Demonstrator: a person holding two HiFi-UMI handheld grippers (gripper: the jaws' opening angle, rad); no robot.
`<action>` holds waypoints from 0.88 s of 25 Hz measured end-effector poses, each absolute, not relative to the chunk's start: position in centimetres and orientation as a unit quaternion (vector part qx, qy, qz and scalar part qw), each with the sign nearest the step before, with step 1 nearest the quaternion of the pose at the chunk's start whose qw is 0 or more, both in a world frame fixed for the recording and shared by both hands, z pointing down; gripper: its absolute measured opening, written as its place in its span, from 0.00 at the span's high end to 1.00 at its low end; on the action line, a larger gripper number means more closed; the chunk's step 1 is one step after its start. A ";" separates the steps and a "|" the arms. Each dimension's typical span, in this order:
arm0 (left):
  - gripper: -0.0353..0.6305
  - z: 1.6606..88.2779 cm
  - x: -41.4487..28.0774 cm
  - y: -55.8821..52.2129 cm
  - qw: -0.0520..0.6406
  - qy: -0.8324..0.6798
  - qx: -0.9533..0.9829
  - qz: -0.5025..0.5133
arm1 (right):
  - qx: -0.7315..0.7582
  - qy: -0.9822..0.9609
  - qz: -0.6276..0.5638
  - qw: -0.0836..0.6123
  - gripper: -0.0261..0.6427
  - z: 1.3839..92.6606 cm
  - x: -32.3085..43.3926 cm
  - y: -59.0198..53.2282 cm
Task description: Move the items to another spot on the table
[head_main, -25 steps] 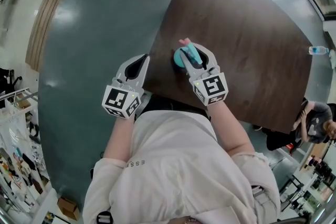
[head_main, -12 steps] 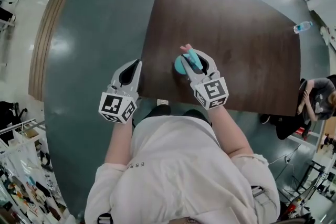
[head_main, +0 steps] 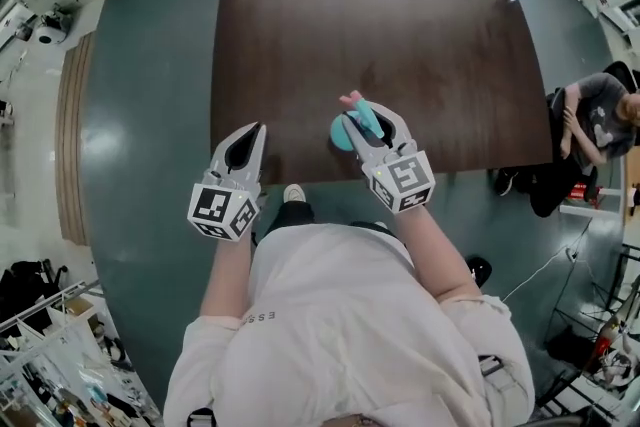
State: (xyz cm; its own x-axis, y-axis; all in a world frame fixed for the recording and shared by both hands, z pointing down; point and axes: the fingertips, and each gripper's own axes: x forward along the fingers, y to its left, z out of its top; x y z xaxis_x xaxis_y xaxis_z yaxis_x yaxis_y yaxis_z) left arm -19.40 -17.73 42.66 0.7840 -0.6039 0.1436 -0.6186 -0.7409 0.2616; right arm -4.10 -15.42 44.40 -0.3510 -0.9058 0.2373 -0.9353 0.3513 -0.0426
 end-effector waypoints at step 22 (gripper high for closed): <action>0.92 43.2 16.9 3.2 0.133 -0.089 0.986 0.048 | 0.733 -0.670 0.111 0.041 0.78 44.0 28.0 10.8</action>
